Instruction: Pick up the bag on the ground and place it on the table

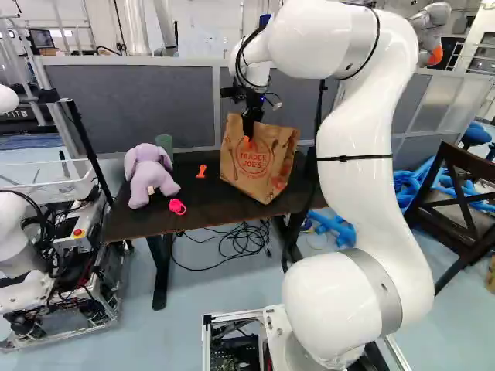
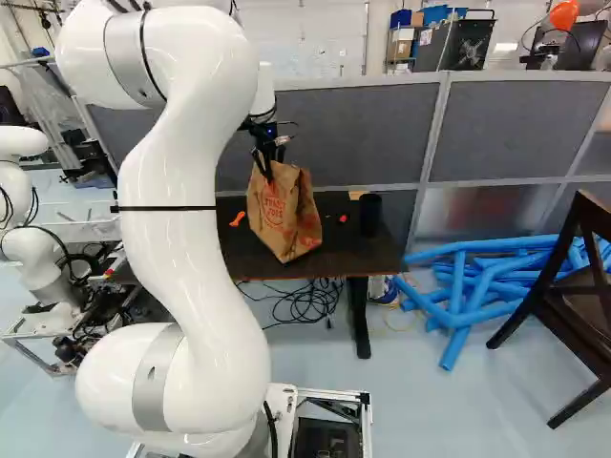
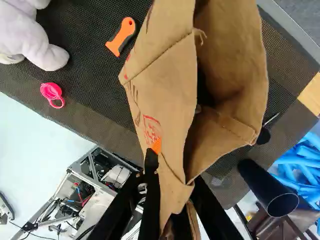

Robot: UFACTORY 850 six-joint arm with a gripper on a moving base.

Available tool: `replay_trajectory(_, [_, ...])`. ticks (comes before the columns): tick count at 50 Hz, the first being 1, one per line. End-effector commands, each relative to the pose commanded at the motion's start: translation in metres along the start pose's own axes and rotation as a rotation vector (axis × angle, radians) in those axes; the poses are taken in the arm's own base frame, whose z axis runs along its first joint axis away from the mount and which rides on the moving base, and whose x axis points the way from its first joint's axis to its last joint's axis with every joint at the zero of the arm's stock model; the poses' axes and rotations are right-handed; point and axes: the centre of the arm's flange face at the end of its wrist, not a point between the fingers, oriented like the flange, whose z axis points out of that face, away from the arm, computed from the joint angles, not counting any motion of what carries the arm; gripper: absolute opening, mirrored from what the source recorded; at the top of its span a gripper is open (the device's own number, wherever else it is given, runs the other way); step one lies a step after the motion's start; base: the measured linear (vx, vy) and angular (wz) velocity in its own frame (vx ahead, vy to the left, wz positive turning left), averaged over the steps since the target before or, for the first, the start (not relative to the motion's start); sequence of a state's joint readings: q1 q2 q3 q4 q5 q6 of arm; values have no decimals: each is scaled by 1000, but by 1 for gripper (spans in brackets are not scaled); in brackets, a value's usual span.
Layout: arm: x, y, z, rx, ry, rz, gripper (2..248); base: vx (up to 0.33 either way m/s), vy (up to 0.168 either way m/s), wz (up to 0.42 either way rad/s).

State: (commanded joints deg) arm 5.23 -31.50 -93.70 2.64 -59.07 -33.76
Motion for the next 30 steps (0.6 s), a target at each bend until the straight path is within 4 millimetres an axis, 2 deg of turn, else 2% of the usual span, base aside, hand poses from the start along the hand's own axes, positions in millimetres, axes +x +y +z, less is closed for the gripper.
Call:
replay_trajectory(12, [17, 5, 20, 7, -10, -8, 26, 0, 0, 0])
replay_trajectory(21, [21, 8, 34, 16, -25, -8, 26, 0, 0, 0])
replay_trajectory(30, [22, 9, 38, 19, -29, -8, 26, 0, 0, 0])
